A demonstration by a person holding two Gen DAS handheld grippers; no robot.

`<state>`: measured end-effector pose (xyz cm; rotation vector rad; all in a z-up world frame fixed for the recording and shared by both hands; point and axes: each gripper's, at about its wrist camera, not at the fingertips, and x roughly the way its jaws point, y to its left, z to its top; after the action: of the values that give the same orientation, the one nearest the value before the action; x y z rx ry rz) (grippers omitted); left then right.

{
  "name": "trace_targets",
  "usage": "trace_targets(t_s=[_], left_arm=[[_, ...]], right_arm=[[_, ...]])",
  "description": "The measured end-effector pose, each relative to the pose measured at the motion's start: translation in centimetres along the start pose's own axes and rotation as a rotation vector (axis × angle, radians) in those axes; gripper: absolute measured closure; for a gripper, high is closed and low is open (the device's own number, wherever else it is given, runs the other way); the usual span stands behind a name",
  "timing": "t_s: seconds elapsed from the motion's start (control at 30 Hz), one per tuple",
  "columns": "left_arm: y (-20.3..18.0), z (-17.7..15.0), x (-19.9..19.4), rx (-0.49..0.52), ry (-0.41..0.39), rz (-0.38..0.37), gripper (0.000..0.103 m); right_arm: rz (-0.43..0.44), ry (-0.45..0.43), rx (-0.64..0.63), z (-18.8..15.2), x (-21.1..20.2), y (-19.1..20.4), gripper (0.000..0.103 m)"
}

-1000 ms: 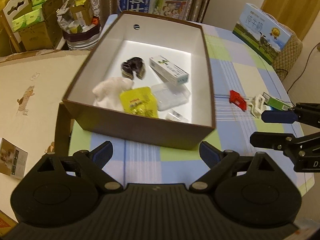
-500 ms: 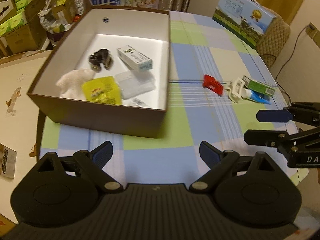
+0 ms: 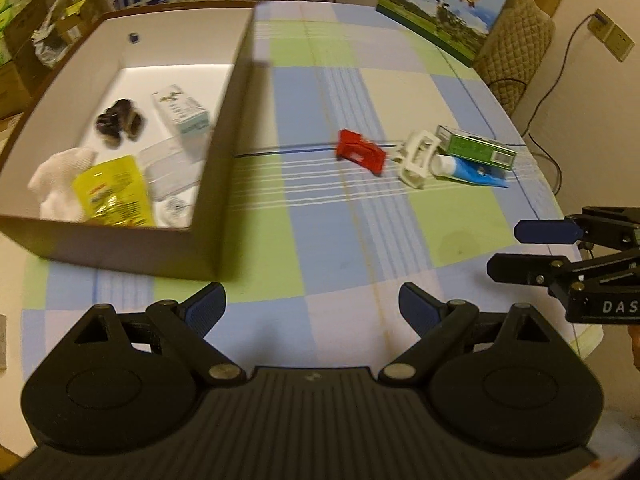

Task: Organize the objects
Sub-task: 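Withdraw both open tools from the brown box toward the remaining items, then grasp the green medicine box with the right tool while the left tool grasps the red packet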

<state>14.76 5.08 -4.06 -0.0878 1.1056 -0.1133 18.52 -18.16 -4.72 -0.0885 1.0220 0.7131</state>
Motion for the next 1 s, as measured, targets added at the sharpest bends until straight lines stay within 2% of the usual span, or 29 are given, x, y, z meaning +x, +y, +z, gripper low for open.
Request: trace_targets(t_s=[0.43, 0.63, 0.8, 1.0], left_arm=[[-4.7, 2.1, 4.0, 0.006, 0.004, 0.012, 0.012], [-5.8, 3.2, 5.8, -0.008, -0.005, 0.03, 0.012], [-6.1, 4.3, 7.2, -0.022, -0.024, 0.062, 0.013], [-6.0, 5.5, 8.8, -0.037, -0.037, 0.099, 0.013]], right_arm=[[-0.087, -0.035, 0.054, -0.6, -1.3, -7.2, 0.047], [-0.161, -0.075, 0.019, -0.5, -1.2, -10.0, 0.047], [-0.251, -0.119, -0.096, -0.2, -0.2, -11.9, 0.048], [-0.365, -0.141, -0.41, -0.4, 2.5, -12.2, 0.05]])
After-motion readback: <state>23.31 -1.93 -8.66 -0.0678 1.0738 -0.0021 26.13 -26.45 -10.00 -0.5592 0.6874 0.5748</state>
